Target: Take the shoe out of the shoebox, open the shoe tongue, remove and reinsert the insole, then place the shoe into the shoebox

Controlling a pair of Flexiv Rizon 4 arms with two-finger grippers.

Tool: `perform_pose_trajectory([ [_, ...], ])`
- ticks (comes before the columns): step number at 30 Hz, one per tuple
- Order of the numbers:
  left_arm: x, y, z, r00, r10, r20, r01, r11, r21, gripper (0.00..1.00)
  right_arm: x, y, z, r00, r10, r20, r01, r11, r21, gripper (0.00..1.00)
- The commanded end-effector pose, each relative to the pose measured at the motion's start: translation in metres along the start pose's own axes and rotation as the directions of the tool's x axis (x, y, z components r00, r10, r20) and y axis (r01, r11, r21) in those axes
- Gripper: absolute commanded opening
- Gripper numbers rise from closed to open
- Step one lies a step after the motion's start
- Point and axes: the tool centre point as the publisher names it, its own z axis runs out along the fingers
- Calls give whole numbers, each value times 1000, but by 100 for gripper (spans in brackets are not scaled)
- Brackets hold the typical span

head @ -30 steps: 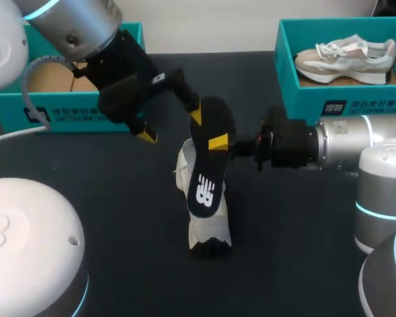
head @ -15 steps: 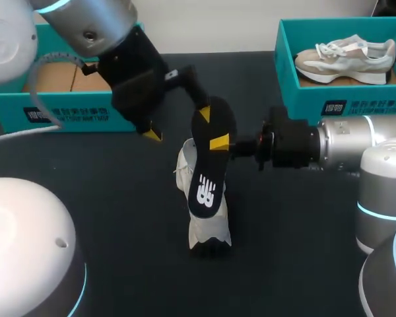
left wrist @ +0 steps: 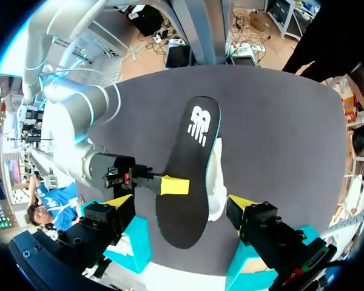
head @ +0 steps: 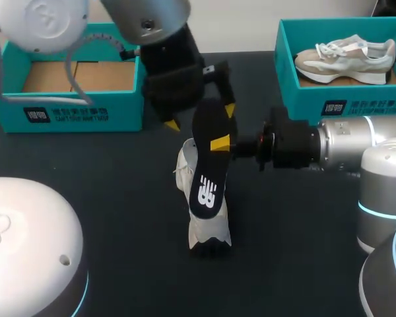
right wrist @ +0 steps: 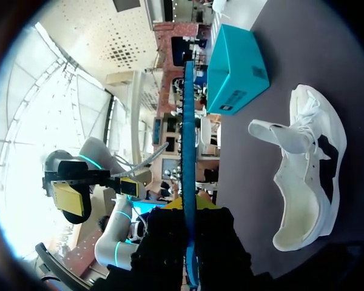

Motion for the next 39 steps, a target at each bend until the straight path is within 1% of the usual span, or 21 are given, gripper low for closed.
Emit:
perform_pose_trajectory([
  [1,-15,14,7,992,5,-126,-4,1000,9,100,-2,0,3,1000,1,-1,-1,1000,1,0],
  [7,-25,18,12,986,24,-162,-25,1000,-5,100,-3,-1,4,1000,4,-3,-4,1000,1,0],
  [12,-28,24,17,982,21,-188,-23,1000,-9,100,-4,-1,5,1000,5,-6,-5,1000,1,0],
  [21,-27,24,17,984,22,-175,-21,1000,6,100,-5,1,4,1000,7,-5,-7,1000,3,0],
  [28,-23,22,15,988,38,-148,-33,999,35,100,-4,2,3,1000,10,-2,-10,1000,6,0],
  [32,-16,20,12,993,62,-101,-57,997,55,100,-3,4,3,1000,12,-1,-12,1000,7,0],
  [37,0,16,5,997,76,33,-79,994,76,100,-2,4,0,1000,13,1,-13,1000,5,0],
  [38,4,15,4,994,85,72,-90,993,72,100,-1,4,0,1000,14,2,-14,1000,4,0],
  [39,6,15,3,993,78,90,-84,994,64,100,-1,4,-1,1000,14,2,-14,1000,4,0],
])
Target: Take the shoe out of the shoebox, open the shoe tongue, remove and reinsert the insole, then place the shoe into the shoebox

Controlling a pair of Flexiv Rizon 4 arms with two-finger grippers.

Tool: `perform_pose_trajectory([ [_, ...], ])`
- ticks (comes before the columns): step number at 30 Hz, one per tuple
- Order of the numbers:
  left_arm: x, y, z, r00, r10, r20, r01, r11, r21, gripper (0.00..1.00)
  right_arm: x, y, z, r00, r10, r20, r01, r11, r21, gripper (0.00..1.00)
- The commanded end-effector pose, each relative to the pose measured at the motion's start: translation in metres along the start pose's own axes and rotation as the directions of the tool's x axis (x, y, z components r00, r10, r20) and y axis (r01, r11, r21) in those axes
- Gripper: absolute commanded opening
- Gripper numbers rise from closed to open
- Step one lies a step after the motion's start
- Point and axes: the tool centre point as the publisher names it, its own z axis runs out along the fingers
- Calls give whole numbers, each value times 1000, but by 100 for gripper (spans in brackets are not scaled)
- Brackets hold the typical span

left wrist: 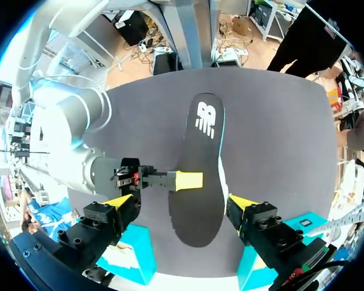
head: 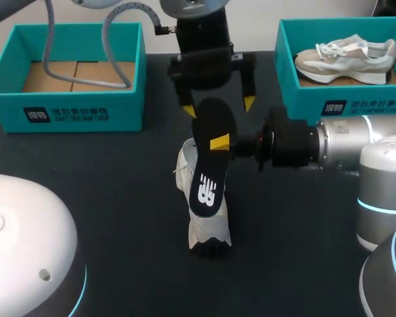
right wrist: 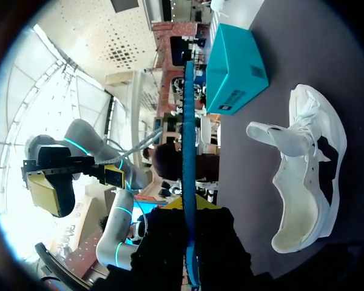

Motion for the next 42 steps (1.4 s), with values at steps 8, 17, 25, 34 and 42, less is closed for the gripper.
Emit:
perform_pose_trajectory([
  [8,54,-13,-8,902,12,432,-2,1000,-24,100,3,-2,-4,1000,9,7,-9,1000,3,0],
  [17,69,-21,-14,784,36,620,-28,999,-22,100,3,-2,-6,1000,8,9,-8,1000,4,0],
  [25,76,-26,-18,719,46,694,-28,999,-36,100,3,-5,-9,1000,11,9,-11,1000,-1,0],
  [34,77,-29,-19,715,54,697,-28,998,-49,100,2,-8,-10,1000,13,9,-13,1000,0,0],
  [42,77,-29,-19,715,54,697,-28,998,-49,100,0,-7,-10,1000,15,5,-15,1000,8,0],
])
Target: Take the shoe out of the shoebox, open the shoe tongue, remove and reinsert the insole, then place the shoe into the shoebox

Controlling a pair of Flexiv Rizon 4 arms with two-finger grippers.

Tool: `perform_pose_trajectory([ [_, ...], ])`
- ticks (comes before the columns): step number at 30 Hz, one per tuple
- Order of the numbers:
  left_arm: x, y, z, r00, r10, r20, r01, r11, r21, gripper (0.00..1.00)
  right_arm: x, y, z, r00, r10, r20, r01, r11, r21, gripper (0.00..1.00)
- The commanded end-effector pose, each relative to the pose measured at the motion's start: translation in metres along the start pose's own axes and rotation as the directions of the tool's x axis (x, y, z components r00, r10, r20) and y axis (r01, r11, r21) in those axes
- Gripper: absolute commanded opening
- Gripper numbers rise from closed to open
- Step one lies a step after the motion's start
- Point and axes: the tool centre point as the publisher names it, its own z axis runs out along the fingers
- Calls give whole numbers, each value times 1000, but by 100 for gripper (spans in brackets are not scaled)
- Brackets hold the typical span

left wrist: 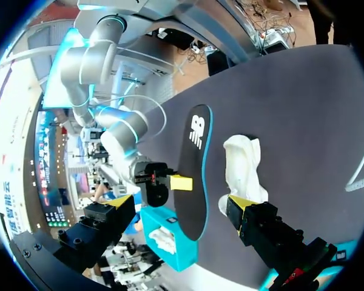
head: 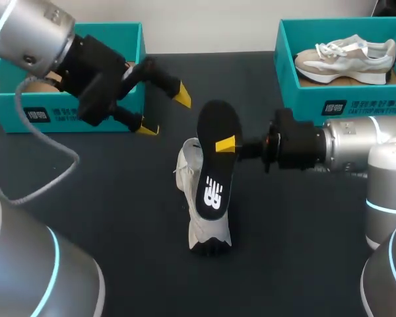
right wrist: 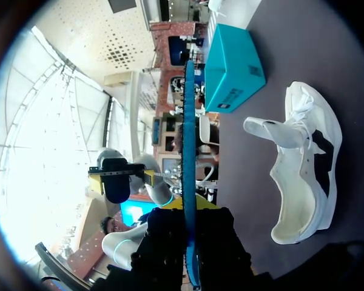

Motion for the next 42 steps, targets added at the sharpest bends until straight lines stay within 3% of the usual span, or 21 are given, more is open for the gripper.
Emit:
perform_pose_trajectory([
  [1,4,-2,2,994,3,109,-2,1000,-6,100,-1,0,0,1000,1,1,-1,1000,3,0],
  [8,27,-8,17,984,136,115,-120,983,-140,100,-2,1,0,1000,-1,2,1,1000,-1,0],
  [14,35,-7,28,957,104,272,-50,979,-200,100,-2,-3,2,1000,0,-1,0,1000,-11,0],
  [33,50,7,57,878,43,477,62,977,-202,100,7,-13,27,999,10,-40,-10,1000,-8,0],
  [35,48,9,60,872,37,489,71,977,-202,93,9,-14,31,999,4,-42,-5,1000,-7,0],
  [37,47,11,64,861,21,509,93,976,-197,79,10,-15,33,999,1,-43,-2,1000,-8,0],
  [42,42,14,72,849,26,528,92,976,-197,61,11,-18,39,999,0,-46,0,1000,-8,0],
])
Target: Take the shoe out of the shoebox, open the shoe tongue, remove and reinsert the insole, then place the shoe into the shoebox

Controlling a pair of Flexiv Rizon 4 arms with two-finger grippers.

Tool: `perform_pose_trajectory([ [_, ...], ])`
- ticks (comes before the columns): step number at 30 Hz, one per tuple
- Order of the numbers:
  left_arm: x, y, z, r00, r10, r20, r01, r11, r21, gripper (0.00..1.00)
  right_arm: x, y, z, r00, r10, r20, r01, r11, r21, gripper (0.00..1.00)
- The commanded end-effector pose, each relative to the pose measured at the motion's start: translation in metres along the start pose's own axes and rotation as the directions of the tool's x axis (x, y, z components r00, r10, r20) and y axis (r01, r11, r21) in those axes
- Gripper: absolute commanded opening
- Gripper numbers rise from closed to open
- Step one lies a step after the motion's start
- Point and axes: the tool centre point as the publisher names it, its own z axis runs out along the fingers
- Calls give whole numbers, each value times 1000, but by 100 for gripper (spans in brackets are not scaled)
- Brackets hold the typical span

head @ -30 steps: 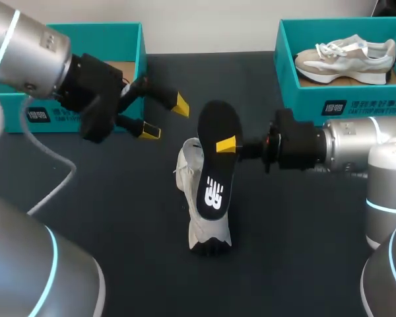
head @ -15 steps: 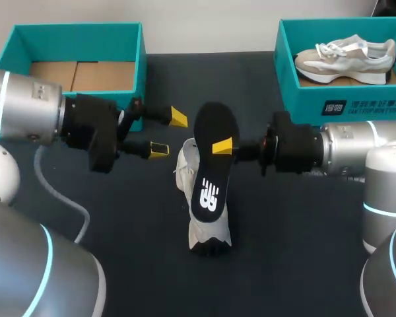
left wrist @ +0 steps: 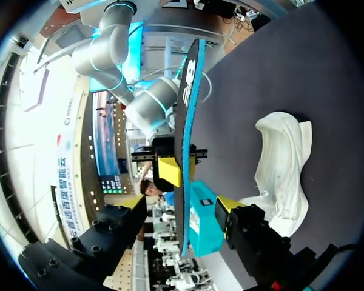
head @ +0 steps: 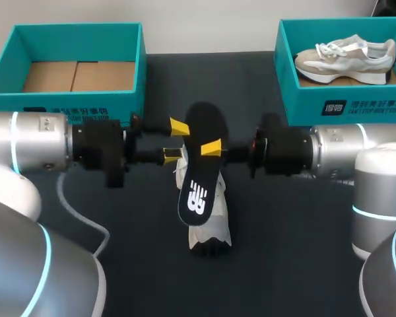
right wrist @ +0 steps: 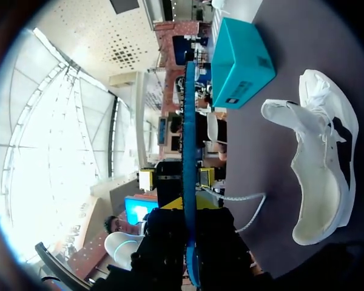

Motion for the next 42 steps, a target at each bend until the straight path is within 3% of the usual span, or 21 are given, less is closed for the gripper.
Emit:
perform_pose_trajectory([
  [1,3,2,15,998,5,68,-5,1000,-3,56,-2,-2,11,1000,-1,-1,1,1000,-8,0],
  [5,2,2,20,997,1,76,-1,1000,1,44,-2,-4,13,1000,-2,-2,2,1000,-10,0],
  [13,1,4,28,996,-3,95,2,1000,9,42,-3,-5,15,1000,1,-1,-1,1000,-4,0],
  [17,2,4,32,995,-18,97,17,1000,12,36,-2,-6,15,1000,2,1,-2,1000,0,0],
  [19,2,3,34,995,-27,97,26,1000,15,30,-2,-7,15,1000,3,1,-3,1000,-1,0],
  [21,3,2,35,995,-27,96,26,1000,15,15,-2,-8,15,1000,3,2,-3,1000,-1,0],
  [25,5,-1,36,995,-31,92,28,999,31,11,-2,-9,15,1000,3,2,-3,1000,-2,0],
  [27,6,-3,36,995,-30,91,28,999,33,2,-2,-9,15,1000,3,2,-3,1000,-3,0],
  [33,7,-7,36,995,-46,92,40,997,61,0,-3,-11,14,1000,-5,0,5,1000,-3,0],
  [34,8,-7,35,995,-54,85,48,996,68,0,-3,-13,11,1000,-18,12,18,1000,-12,35],
  [35,8,-7,34,994,-63,86,57,996,73,0,-2,-15,8,999,-33,16,34,999,-20,100],
  [42,5,-4,20,982,-177,67,171,981,87,0,4,-26,-13,990,-125,62,128,990,-56,100],
])
